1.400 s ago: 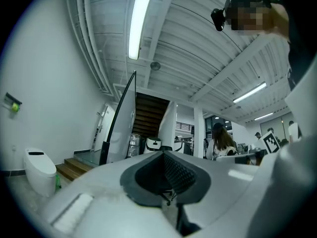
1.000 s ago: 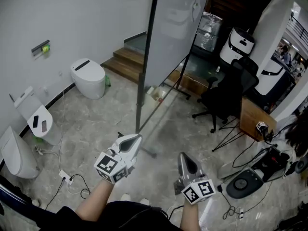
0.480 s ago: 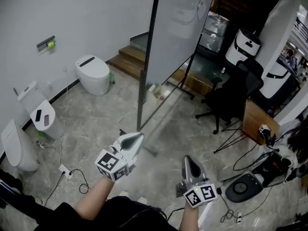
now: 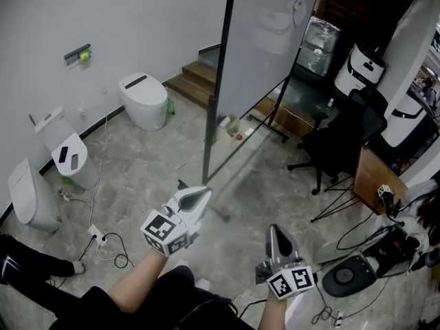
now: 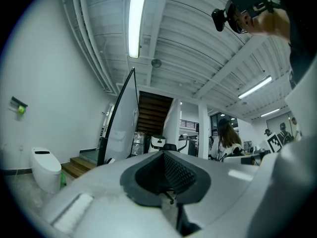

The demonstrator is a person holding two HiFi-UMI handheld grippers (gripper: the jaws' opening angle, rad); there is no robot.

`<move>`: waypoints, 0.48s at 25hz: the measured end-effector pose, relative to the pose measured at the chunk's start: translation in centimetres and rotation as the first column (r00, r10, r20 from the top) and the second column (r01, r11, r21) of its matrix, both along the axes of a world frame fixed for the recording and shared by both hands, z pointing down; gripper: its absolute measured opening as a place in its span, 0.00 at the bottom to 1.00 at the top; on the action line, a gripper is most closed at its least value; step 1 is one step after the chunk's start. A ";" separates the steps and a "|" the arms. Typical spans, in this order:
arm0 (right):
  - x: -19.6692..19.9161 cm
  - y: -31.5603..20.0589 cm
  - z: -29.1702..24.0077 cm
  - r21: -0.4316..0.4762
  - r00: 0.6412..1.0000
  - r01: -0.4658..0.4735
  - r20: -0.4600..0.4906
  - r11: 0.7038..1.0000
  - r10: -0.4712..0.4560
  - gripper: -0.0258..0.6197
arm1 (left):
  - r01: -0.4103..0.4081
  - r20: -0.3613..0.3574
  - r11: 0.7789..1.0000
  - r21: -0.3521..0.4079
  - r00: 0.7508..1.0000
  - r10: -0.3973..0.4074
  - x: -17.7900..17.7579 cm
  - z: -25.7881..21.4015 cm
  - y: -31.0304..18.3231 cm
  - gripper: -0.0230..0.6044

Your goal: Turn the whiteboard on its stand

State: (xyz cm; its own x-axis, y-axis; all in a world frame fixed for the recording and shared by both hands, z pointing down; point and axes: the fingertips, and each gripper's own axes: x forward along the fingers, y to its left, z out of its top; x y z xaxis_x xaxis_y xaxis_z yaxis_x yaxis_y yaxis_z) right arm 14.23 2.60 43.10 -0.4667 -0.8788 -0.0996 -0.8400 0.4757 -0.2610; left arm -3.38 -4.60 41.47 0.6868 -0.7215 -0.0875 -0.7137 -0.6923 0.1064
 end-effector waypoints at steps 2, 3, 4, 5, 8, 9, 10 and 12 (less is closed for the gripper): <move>0.2 -0.1 -0.1 -0.008 1.000 0.002 0.003 1.000 -0.002 0.05 | -0.005 0.002 1.000 -0.009 1.000 0.005 0.5 0.2 -0.2 0.04; 0.1 -0.3 -0.2 -0.009 1.000 0.005 0.003 1.000 -0.005 0.05 | -0.008 0.005 1.000 -0.011 1.000 0.008 0.6 0.2 -0.2 0.04; -0.2 -0.6 -0.4 -0.006 1.000 0.012 0.003 1.000 -0.012 0.05 | -0.006 0.008 1.000 -0.011 1.000 0.006 0.4 0.1 -0.4 0.04; -0.7 -1.1 -0.7 0.001 1.000 0.024 0.001 1.000 -0.024 0.05 | 0.000 0.011 1.000 -0.007 1.000 0.000 0.0 0.0 -0.6 0.04; -2.3 -2.4 -1.2 0.019 0.998 0.061 -0.013 0.998 -0.061 0.05 | 0.034 0.013 0.999 -0.003 0.999 -0.034 -1.8 -0.4 -1.2 0.04; -2.7 -2.8 -1.2 0.022 0.998 0.067 -0.019 0.998 -0.067 0.05 | 0.043 0.013 0.999 -0.007 0.999 -0.043 -2.3 -0.4 -1.5 0.04; -3.0 -3.3 -1.2 0.023 0.997 0.069 -0.024 0.997 -0.068 0.05 | 0.045 0.015 0.999 -0.006 0.999 -0.045 -2.6 -0.3 -2.0 0.04; -3.2 -4.5 -1.3 0.024 0.998 0.064 -0.032 0.998 -0.063 0.05 | 0.043 0.015 0.999 0.006 0.999 -0.043 -2.9 -0.2 -3.3 0.04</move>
State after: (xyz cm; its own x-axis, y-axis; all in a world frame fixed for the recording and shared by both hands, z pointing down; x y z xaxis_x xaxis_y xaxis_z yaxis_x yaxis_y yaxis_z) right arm 11.03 -1.87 41.83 -0.5243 -0.8449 -0.1056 -0.8156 0.5340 -0.2230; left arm -6.30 -7.92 41.26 0.6565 -0.7500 -0.0810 -0.7444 -0.6615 0.0914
